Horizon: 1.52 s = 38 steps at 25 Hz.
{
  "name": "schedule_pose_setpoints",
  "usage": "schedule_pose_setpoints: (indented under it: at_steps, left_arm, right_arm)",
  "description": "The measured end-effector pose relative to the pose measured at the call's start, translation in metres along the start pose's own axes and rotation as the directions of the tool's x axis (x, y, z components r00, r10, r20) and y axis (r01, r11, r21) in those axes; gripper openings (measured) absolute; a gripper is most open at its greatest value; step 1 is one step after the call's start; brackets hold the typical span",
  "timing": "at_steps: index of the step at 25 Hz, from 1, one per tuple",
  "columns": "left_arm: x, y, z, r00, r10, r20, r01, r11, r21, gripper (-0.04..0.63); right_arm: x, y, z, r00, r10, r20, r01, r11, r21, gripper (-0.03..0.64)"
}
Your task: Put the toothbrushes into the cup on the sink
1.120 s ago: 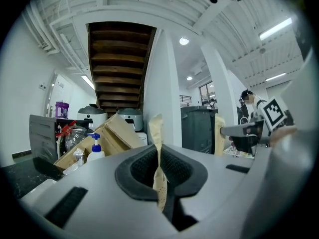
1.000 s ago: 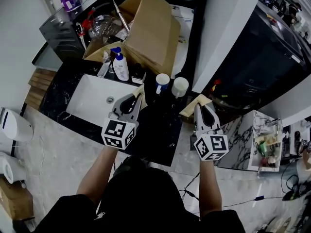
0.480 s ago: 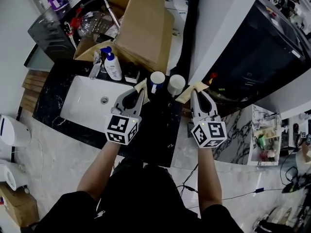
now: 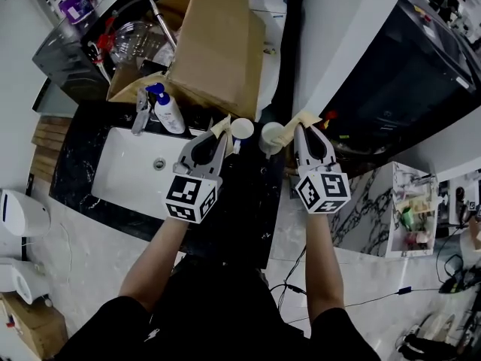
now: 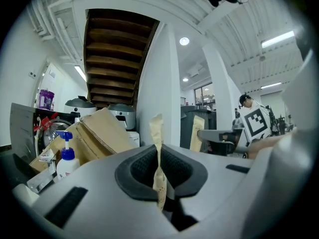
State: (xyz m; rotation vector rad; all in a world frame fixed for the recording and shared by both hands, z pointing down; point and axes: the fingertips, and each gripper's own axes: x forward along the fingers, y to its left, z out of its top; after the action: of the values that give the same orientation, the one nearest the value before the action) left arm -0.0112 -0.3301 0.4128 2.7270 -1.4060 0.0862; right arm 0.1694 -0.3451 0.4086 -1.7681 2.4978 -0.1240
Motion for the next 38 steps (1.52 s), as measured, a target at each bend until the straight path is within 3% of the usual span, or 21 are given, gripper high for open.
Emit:
schedule_pose_setpoints:
  at_steps: [10,38]
  left_arm:
    - [0.009,0.014,-0.001,1.0,-0.009,-0.019,0.009,1.0,-0.008,0.012]
    - [0.004,0.032,-0.019,0.999,0.011,-0.053,-0.012,1.0,-0.02,0.012]
  right_arm:
    - [0.035,-0.007,-0.028,0.998,0.004,-0.058,-0.003,1.0,0.008,0.034]
    - [0.049,-0.005,-0.093,0.971,0.012,-0.24,-0.01,1.0,0.01,0.036]
